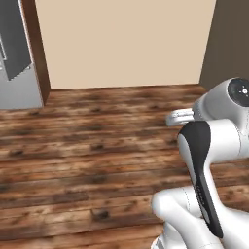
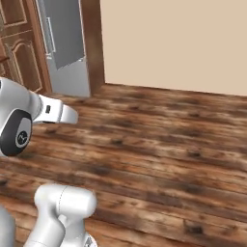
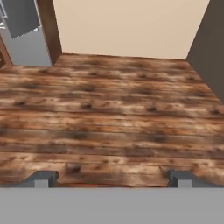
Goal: Gather the avocado and tomato from the fridge and place them on a tray on the dining counter. Then gather the fish and chicken drumstick from the fridge and place them on the other tray.
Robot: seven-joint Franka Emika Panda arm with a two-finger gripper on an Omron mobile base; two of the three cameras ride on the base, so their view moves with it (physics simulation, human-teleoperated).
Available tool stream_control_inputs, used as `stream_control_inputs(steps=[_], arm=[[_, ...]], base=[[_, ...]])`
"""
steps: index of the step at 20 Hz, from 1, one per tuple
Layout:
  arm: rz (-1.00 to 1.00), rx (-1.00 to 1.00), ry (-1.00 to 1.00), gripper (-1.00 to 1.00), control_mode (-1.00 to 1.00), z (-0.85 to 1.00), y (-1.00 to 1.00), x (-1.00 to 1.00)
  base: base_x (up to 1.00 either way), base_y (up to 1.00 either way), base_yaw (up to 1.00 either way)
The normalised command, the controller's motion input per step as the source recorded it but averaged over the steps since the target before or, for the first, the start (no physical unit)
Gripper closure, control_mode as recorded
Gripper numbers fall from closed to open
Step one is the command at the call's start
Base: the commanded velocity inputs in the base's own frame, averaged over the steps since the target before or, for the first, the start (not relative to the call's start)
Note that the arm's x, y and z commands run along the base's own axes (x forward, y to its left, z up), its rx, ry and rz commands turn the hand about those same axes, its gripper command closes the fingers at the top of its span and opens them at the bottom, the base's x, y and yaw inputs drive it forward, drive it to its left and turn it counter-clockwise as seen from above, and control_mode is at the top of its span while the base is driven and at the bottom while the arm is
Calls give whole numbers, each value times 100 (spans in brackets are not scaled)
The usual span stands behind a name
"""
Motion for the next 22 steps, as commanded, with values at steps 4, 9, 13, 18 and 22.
stream_control_inputs(steps=[4,9,13,18,22], arm=[[0,0,0,-100,100,0,0,0],[0,0,0,-100,100,0,0,0],[0,0,0,-100,100,0,0,0],[0,0,0,-100,100,0,0,0],[0,0,0,-100,100,0,0,0]], base=[[94,100,-35],[46,100,-6],[41,100,0],[73,100,0],[100,100,0]])
